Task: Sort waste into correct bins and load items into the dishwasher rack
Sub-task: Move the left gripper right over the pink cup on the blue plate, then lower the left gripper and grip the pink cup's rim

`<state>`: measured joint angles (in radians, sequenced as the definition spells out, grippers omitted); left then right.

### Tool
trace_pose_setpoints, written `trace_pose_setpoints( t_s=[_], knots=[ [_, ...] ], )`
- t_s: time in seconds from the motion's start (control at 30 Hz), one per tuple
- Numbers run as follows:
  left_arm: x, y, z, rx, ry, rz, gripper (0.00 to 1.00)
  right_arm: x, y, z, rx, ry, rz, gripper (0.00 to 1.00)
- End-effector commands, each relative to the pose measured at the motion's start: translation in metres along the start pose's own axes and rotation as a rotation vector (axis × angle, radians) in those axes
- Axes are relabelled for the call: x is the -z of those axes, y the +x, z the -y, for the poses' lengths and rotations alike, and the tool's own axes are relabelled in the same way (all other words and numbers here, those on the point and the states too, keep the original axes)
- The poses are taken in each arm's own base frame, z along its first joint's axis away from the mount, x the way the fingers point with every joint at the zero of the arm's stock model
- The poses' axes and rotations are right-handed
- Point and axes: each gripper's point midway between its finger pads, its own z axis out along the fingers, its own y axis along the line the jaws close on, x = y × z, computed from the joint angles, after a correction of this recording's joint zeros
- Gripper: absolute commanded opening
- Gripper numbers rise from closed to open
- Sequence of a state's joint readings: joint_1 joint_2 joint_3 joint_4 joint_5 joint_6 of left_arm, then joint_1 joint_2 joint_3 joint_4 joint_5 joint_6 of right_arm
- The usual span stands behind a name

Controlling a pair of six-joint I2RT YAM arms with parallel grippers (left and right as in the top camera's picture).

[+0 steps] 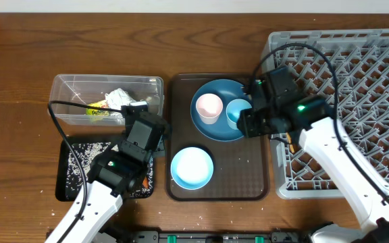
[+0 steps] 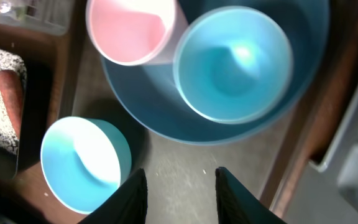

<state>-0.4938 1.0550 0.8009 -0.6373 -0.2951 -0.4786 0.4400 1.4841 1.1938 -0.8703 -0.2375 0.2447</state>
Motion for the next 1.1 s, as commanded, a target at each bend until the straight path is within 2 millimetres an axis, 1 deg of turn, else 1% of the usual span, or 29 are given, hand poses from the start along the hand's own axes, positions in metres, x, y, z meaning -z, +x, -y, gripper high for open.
trace_pose_setpoints(
  t_s=[0.0,0.1,0.2,0.3,0.37,0.5,0.57,0.6,0.63,0.7,0.77,0.87,0.93,1.0,1.07],
  knots=[
    [0.000,-0.003,-0.002,0.016,-0.017,0.012,0.39,0.000,-0.001,-0.008,0.049,0.042,0.026,0.37],
    [0.000,-0.002,-0.002,0.016,-0.012,0.009,0.39,-0.001,0.002,-0.008,0.079,0.097,0.028,0.39],
    [0.000,0.002,0.007,0.016,0.039,-0.018,0.39,0.001,0.005,0.007,0.080,0.189,0.024,0.42],
    [0.001,0.006,0.028,-0.028,0.151,-0.047,0.39,0.005,0.008,0.026,0.045,0.273,0.014,0.44],
    [0.001,0.007,0.041,-0.073,0.218,-0.061,0.39,0.007,0.009,0.034,0.021,0.297,0.008,0.47],
    [-0.008,0.010,0.059,-0.120,0.285,-0.085,0.40,0.011,0.009,0.050,-0.025,0.316,0.003,0.49],
    [-0.012,0.011,0.070,-0.119,0.332,-0.102,0.44,0.013,0.007,0.058,-0.051,0.326,0.007,0.50],
    [-0.011,0.011,0.080,-0.117,0.382,-0.108,0.44,0.015,0.006,0.064,-0.067,0.332,0.008,0.56],
    [-0.008,0.010,0.090,-0.115,0.436,-0.111,0.45,0.017,0.007,0.070,-0.084,0.339,0.006,0.72],
    [0.002,0.004,0.112,-0.109,0.559,-0.099,0.45,0.019,0.009,0.079,-0.111,0.351,-0.003,0.99],
    [0.011,-0.009,0.122,-0.074,0.612,-0.072,0.45,0.021,0.012,0.085,-0.129,0.360,-0.016,0.99],
    [0.024,-0.033,0.131,-0.037,0.637,-0.031,0.44,0.022,0.013,0.088,-0.139,0.364,-0.019,0.99],
    [0.030,-0.044,0.135,-0.027,0.644,-0.021,0.43,0.022,0.013,0.088,-0.139,0.364,-0.019,0.99],
    [0.032,-0.052,0.139,-0.027,0.640,-0.026,0.43,0.022,0.013,0.087,-0.138,0.364,-0.019,0.99],
    [0.030,-0.058,0.144,-0.028,0.631,-0.045,0.43,0.022,0.013,0.087,-0.138,0.364,-0.019,0.99]
  ],
)
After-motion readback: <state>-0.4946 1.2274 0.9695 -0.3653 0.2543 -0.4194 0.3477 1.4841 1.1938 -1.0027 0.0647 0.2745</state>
